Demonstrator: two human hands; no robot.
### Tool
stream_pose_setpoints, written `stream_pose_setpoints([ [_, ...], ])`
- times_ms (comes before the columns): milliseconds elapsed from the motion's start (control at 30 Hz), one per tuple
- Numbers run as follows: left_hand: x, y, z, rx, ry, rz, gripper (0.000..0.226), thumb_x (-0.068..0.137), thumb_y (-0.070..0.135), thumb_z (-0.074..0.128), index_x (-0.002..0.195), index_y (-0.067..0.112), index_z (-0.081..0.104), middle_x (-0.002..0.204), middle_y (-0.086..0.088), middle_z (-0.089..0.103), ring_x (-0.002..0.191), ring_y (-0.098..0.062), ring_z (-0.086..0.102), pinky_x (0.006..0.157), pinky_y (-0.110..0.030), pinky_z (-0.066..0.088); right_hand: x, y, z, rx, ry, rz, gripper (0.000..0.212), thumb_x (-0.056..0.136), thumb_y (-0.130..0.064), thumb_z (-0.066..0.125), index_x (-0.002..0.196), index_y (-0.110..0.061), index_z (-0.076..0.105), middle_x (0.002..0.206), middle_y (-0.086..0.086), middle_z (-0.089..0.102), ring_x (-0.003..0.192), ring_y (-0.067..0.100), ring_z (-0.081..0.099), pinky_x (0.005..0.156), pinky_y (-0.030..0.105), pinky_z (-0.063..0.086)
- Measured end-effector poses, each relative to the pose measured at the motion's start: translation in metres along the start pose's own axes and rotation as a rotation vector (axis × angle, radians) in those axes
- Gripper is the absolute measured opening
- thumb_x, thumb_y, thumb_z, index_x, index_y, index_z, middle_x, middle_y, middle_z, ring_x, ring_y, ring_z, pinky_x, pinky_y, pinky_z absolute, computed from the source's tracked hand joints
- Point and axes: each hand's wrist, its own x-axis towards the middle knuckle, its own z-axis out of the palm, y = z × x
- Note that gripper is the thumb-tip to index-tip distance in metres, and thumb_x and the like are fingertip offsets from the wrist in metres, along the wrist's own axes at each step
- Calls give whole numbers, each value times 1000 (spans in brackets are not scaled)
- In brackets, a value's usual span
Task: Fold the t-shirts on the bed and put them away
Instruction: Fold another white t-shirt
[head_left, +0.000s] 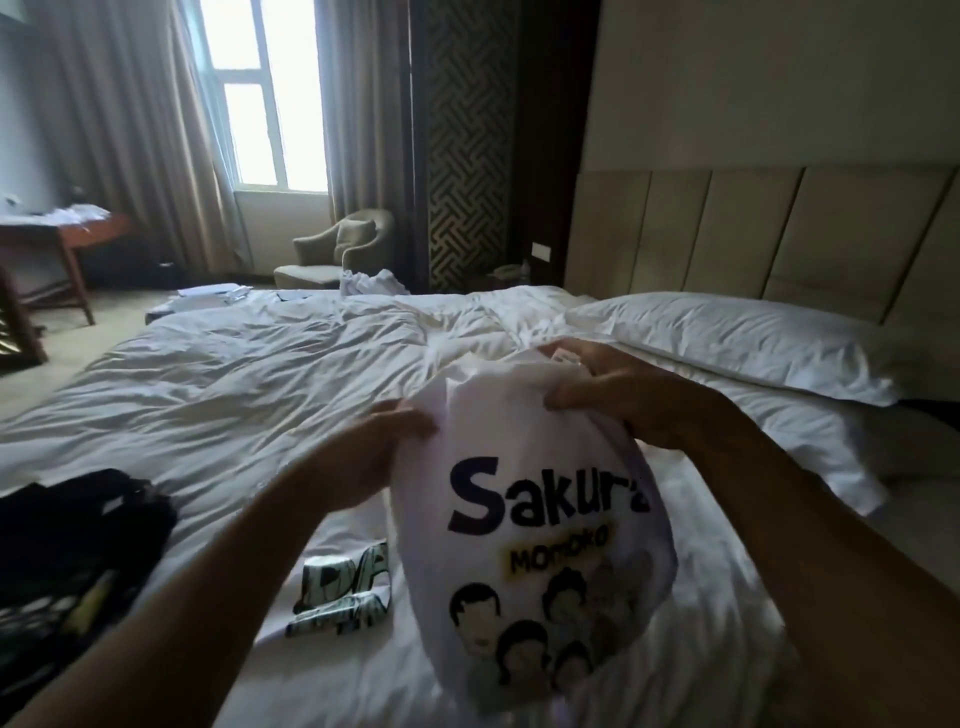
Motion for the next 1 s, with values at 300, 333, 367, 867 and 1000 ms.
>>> stream_pose_setpoints([
  [300,-19,61,-42,562,232,212,39,67,50,82,97,26,72,95,3,72,91,-10,64,81,-24,50,8,-12,-3,-632,201,-63,34,79,-27,82,86,0,62,77,8,59,71,11,54,61,24,40],
  [333,-22,66,-44,628,211,190,54,60,60,79,93,17,74,91,-6,73,88,-13,65,81,-30,49,8,-16,-1,-631,232,-115,33,79,-27,81,90,-2,64,82,9,62,75,13,55,63,24,41],
  [367,-23,69,-46,678,191,199,67,57,66,74,91,8,73,89,-15,72,82,-15,64,78,-33,47,8,-21,1,-619,255,-170,30,79,-27,81,90,-5,65,84,8,64,75,12,55,64,22,41],
  [867,-2,131,-23,655,648,539,46,83,45,51,87,4,72,86,-18,69,84,-27,63,74,-39,53,-15,-93,-20,-310,230,-229,34,93,-28,64,96,6,66,81,9,67,74,19,64,70,31,52],
  [1000,6,153,-2,974,818,501,36,94,29,57,69,3,64,63,-7,52,62,-21,50,51,-24,27,-18,-110,-6,-195,60,-308,32,82,-25,69,105,-3,70,130,-2,58,99,0,64,94,24,53],
])
